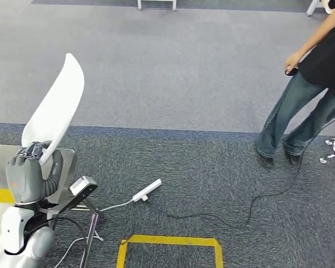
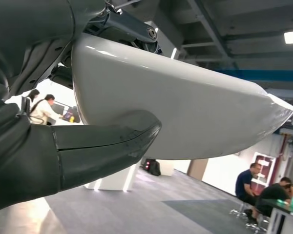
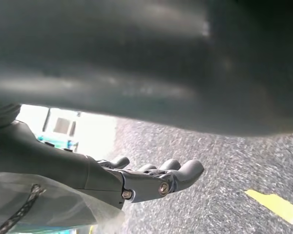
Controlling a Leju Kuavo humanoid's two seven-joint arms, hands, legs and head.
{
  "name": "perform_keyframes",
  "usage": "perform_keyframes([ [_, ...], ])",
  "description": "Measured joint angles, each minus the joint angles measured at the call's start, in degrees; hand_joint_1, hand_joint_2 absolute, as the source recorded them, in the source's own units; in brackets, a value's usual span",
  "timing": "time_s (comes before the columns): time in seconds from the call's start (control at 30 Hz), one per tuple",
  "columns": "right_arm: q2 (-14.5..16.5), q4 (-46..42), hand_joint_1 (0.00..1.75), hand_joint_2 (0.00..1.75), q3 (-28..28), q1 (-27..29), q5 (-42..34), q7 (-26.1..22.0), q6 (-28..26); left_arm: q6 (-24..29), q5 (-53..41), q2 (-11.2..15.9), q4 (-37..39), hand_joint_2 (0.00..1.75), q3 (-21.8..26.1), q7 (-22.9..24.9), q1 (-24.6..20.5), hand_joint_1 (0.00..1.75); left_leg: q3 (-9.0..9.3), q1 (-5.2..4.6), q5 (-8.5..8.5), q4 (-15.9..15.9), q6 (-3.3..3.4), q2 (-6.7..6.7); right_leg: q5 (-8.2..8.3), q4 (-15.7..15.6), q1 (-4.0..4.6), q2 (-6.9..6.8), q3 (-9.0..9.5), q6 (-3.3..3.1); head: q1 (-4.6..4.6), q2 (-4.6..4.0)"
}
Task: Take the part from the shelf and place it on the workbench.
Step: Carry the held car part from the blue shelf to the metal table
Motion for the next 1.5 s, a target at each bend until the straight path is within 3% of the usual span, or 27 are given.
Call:
perform_keyframes([
  [0.07, 0.0, -0.1, 0.0, 0.0, 0.3, 0.0, 0.1, 0.1, 0.1, 0.0, 0.0, 0.0, 0.2, 1.75, -0.3, 0.1, 0.0, 1.75, 0.2, -0.03, -0.02, 0.0, -0.03, -1.55, 4.16, -5.2, -0.01, 0.76, 1.68, -0.36, -0.01, 0.0],
  [0.13, 0.0, -0.1, 0.0, 0.0, 0.4, -0.1, 0.1, 0.1, 0.1, 0.0, 0.0, 0.0, 0.3, 1.75, -0.4, 0.2, -0.2, 1.75, 0.21, -0.01, -0.04, 0.2, -0.26, -3.0, 7.74, -13.2, -0.2, 3.55, 5.05, -0.71, -0.02, 0.0],
  [0.2, 0.0, -0.1, 0.0, 0.0, 0.4, -0.1, 0.2, 0.1, 0.1, 0.0, -0.1, -0.1, 0.4, 1.75, -0.6, 0.2, -0.4, 1.75, -0.19, 0.16, 0.15, 0.2, -0.9, -4.35, 8.4, -16.6, -0.27, 5.23, 6.78, -0.85, 0.01, 0.0],
  [0.27, 0.0, -0.1, 0.0, 0.0, 0.5, -0.1, 0.2, 0.1, 0.0, 0.0, -0.1, 0.0, 0.4, 1.75, -0.6, 0.3, -0.4, 1.75, -0.56, 0.35, 0.39, 0.1, -1.65, -5.41, 8.53, -17.1, -0.23, 4.1, 7.21, -1.14, 0.04, 0.0],
  [0.33, 0.0, -0.1, 0.0, 0.0, 0.7, -0.2, 0.3, 0.0, -0.2, 0.0, -0.1, 0.0, 0.5, 1.75, -0.7, 0.4, -0.4, 1.75, -1.35, 0.19, -0.78, 1.8, -2.19, -3.34, 8.83, -17.7, -0.33, 2.57, 7.64, -1.74, -0.13, 0.0],
  [0.4, 0.0, -0.1, 0.0, 0.0, 0.8, -0.1, 0.4, -0.4, -0.4, 0.0, -0.2, 0.0, 0.5, 1.75, -0.7, 0.6, -0.6, 1.75, -3.99, 0.11, -4.16, 7.7, -2.69, 0.22, 8.85, -18.1, -0.26, 0.9, 7.93, -2.28, -0.35, 0.0],
  [0.47, 0.0, -0.1, 0.0, 0.0, 1.0, -0.1, 0.5, -0.6, -0.4, 0.0, -0.4, 0.0, 0.6, 1.75, -0.8, 0.8, -0.6, 1.75, -7.25, 0.35, -7.05, 14.8, -3.16, 1.45, 8.65, -18.0, -0.13, -0.79, 7.97, -2.49, -0.43, 0.0],
  [0.5, 0.0, -0.1, 0.0, 0.0, 1.1, -0.1, 0.5, -0.6, -0.5, 0.0, -0.5, 0.0, 0.7, 1.75, -0.8, 0.9, -0.6, 1.75, -7.82, 0.48, -7.07, 16.1, -3.34, 1.61, 8.56, -18.0, -0.11, -1.62, 8.0, -2.48, -0.45, 0.0],
  [0.53, 0.0, -0.1, 0.0, 0.0, 1.2, -0.1, 0.6, -0.7, -0.5, 0.0, -0.6, 0.0, 0.8, 1.75, -0.8, 1.1, -0.6, 1.75, -7.22, 0.58, -5.97, 15.1, -3.45, 1.8, 8.44, -18.0, -0.1, -2.42, 8.07, -2.41, -0.45, 0.0],
  [0.57, 0.0, -0.1, 0.0, 0.0, 1.2, -0.1, 0.6, -0.8, -0.5, 0.0, -0.8, 0.0, 0.8, 1.75, -0.8, 1.2, -0.5, 1.75, -5.49, 0.63, -4.07, 11.8, -3.47, 2.28, 8.29, -17.9, -0.11, -3.16, 8.22, -2.29, -0.46, 0.0],
  [0.63, 0.1, -0.1, 0.0, 0.0, 1.3, -0.1, 0.7, -1.0, -0.7, 0.0, -1.2, 0.0, 0.8, 1.75, -0.8, 1.5, -0.6, 1.75, -1.25, 0.3, -1.13, 3.8, -3.15, 4.95, 7.88, -17.8, 0.12, -4.42, 8.62, -1.87, -0.49, 0.0],
  [0.7, 0.1, -0.1, 0.0, 0.0, 1.5, -0.2, 0.8, -1.2, -0.9, 0.0, -1.5, 0.0, 0.8, 1.75, -0.9, 1.8, -0.6, 1.75, 0.53, -0.2, -0.64, 0.2, -2.35, 6.67, 7.52, -17.8, 0.46, -5.55, 8.9, -1.32, -0.46, 0.0],
  [0.77, 0.1, -0.1, 0.0, 0.0, 1.6, -0.2, 0.8, -1.4, -1.0, 0.0, -1.7, 0.2, 0.8, 1.75, -0.9, 2.0, -0.4, 1.75, 0.46, -0.34, -0.66, 0.0, -1.46, 5.54, 7.2, -17.8, 0.55, -6.78, 9.15, -0.74, -0.42, 0.0],
  [0.83, 0.1, -0.1, 0.0, 0.0, 1.7, -0.3, 0.9, -1.5, -1.1, 0.0, -1.9, 0.3, 0.7, 1.75, -0.9, 2.2, -0.2, 1.75, 0.62, -0.11, -0.46, -0.4, -0.71, 4.17, 5.92, -16.5, 0.34, -5.37, 8.73, -0.15, -0.2, 0.0],
  [0.87, 0.1, -0.1, 0.0, 0.0, 1.8, -0.3, 0.9, -1.6, -1.1, 0.0, -2.0, 0.3, 0.7, 1.75, -0.9, 2.3, -0.2, 1.75, 0.73, 0.07, -0.35, -0.5, -0.38, 3.54, 4.53, -14.2, 0.21, -3.75, 7.66, 0.08, -0.02, 0.0],
  [0.93, 0.1, -0.1, 0.0, 0.0, 1.8, -0.2, 0.9, -1.8, -1.1, 0.1, -2.2, 0.3, 0.6, 1.75, -0.9, 2.4, -0.1, 1.75, 0.71, 0.16, -0.33, -0.5, -0.05, 2.21, 0.99, -6.2, 0.02, -0.78, 3.72, 0.26, 0.31, 0.0],
  [0.97, 0.1, -0.1, 0.0, 0.0, 1.9, -0.1, 0.9, -1.9, -1.1, 0.1, -2.3, 0.3, 0.6, 1.75, -0.9, 2.4, 0.0, 1.75, 0.7, 0.14, -0.33, -0.5, 0.0, 1.43, -0.14, -2.4, -0.01, -0.28, 1.66, 0.3, 0.34, 0.0],
  [1.0, 0.1, -0.1, 0.0, 0.0, 1.9, 0.0, 0.9, -1.9, -1.1, 0.1, -2.3, 0.3, 0.6, 1.75, -0.9, 2.4, 0.1, 1.75, 0.74, 0.12, -0.34, -0.5, 0.0, 0.61, -0.23, -0.3, 0.0, -0.08, 0.29, 0.28, 0.34, 0.0],
  [1.03, 0.1, -0.1, 0.0, 0.0, 2.0, 0.1, 0.9, -2.0, -1.1, 0.1, -2.3, 0.3, 0.6, 1.75, -0.9, 2.5, 0.1, 1.75, 0.8, 0.11, -0.34, -0.5, -0.01, -0.22, 0.9, -0.6, 0.0, 0.04, -0.01, 0.21, 0.35, 0.0],
  [1.07, 0.1, -0.1, 0.0, 0.0, 2.0, 0.1, 0.9, -2.0, -1.1, 0.1, -2.3, 0.3, 0.6, 1.75, -0.9, 2.5, 0.2, 1.75, 0.89, 0.11, -0.35, -0.4, -0.03, -1.04, 3.05, -3.2, -0.02, 0.34, 0.85, 0.07, 0.33, 0.0],
  [1.1, 0.1, -0.1, 0.0, 0.0, 2.1, 0.1, 0.9, -2.0, -1.1, 0.1, -2.3, 0.3, 0.6, 1.75, -0.9, 2.5, 0.2, 1.75, 0.94, 0.15, -0.39, -0.4, -0.09, -1.82, 5.56, -7.4, -0.09, 1.32, 2.48, -0.08, 0.34, 0.0],
  [1.17, 0.1, -0.1, 0.0, 0.0, 2.1, 0.1, 0.9, -2.1, -1.1, 0.1, -2.3, 0.3, 0.6, 1.75, -0.9, 2.6, 0.1, 1.75, 0.69, 0.14, -0.43, -0.2, -0.49, -3.26, 8.4, -14.7, -0.38, 4.31, 5.63, -0.39, 0.33, 0.0],
  [1.23, 0.1, -0.1, 0.0, 0.0, 2.2, 0.1, 0.9, -2.1, -0.9, 0.1, -2.4, 0.4, 0.6, 1.75, -0.9, 2.6, 0.2, 1.75, 0.15, 0.32, -0.19, -0.1, -1.24, -4.6, 8.44, -16.9, -0.46, 5.6, 6.8, -0.64, 0.31, 0.0],
  [1.3, 0.1, -0.1, 0.0, 0.0, 2.2, 0.1, 0.9, -2.1, -0.8, 0.1, -2.4, 0.4, 0.6, 1.75, -1.0, 2.7, 0.3, 1.75, -0.16, 0.5, -0.02, -0.1, -1.99, -5.57, 8.64, -17.3, -0.47, 4.24, 7.14, -1.13, 0.29, 0.0],
  [1.37, 0.2, -0.1, 0.0, 0.0, 2.2, 0.1, 0.9, -2.2, -0.8, 0.1, -2.4, 0.6, 0.6, 1.75, -1.0, 2.7, 0.3, 1.75, -1.33, 0.3, -1.76, 2.4, -2.52, -3.37, 8.89, -18.0, -0.59, 2.56, 7.55, -1.85, -0.02, 0.0],
  [1.43, 0.2, 0.0, 0.0, 0.0, 2.3, 0.1, 0.9, -2.3, -0.7, 0.1, -2.4, 0.7, 0.5, 1.75, -1.0, 2.7, 0.2, 1.75, -4.47, 0.23, -5.46, 9.3, -2.92, 0.22, 8.83, -18.2, -0.49, 0.83, 7.78, -2.34, -0.36, 0.0],
  [1.5, 0.2, 0.0, 0.0, 0.0, 2.3, 0.2, 0.9, -2.4, -0.6, 0.1, -2.4, 0.7, 0.5, 1.75, -1.0, 2.7, 0.4, 1.75, -7.32, 0.39, -7.65, 15.6, -3.24, 1.5, 8.62, -18.2, -0.39, -0.91, 7.83, -2.48, -0.4, 0.0],
])
